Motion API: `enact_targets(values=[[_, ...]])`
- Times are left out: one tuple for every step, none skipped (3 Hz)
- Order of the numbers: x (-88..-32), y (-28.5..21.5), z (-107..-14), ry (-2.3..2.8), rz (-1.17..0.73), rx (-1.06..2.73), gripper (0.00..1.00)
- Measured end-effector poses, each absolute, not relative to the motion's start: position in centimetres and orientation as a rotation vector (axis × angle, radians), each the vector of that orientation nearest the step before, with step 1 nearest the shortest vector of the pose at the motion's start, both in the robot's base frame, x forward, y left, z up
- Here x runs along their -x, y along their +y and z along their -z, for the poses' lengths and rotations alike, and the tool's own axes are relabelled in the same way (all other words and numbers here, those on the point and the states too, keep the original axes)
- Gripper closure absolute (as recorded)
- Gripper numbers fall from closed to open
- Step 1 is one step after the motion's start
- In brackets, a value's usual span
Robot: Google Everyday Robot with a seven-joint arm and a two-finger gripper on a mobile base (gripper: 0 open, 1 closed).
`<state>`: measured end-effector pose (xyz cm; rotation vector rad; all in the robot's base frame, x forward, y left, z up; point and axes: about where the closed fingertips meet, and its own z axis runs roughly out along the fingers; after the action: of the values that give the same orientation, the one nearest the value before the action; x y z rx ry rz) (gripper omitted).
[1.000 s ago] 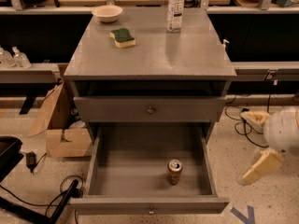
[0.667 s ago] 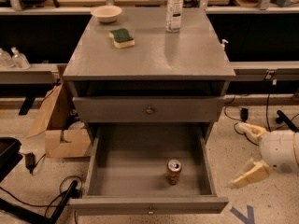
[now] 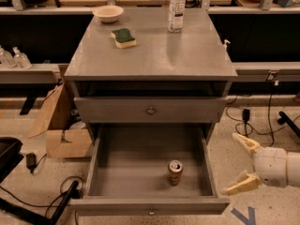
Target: Pick orange can from middle drawer and place on counter
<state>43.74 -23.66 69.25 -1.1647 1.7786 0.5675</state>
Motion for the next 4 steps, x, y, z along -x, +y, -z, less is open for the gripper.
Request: enact_targets(values=[[-43.7,-23.7,-69.2,1.779,-0.568,1.165,0.0],[-46.7,-20.5,-64.5,1.692,-0.614,1.221,0.0],[-49.6,-17.5,-59.7,1.596,-0.668,1.28,0.0],[-51.4,-15.1,-55.3,1.517,-0.718,1.333,0.0]])
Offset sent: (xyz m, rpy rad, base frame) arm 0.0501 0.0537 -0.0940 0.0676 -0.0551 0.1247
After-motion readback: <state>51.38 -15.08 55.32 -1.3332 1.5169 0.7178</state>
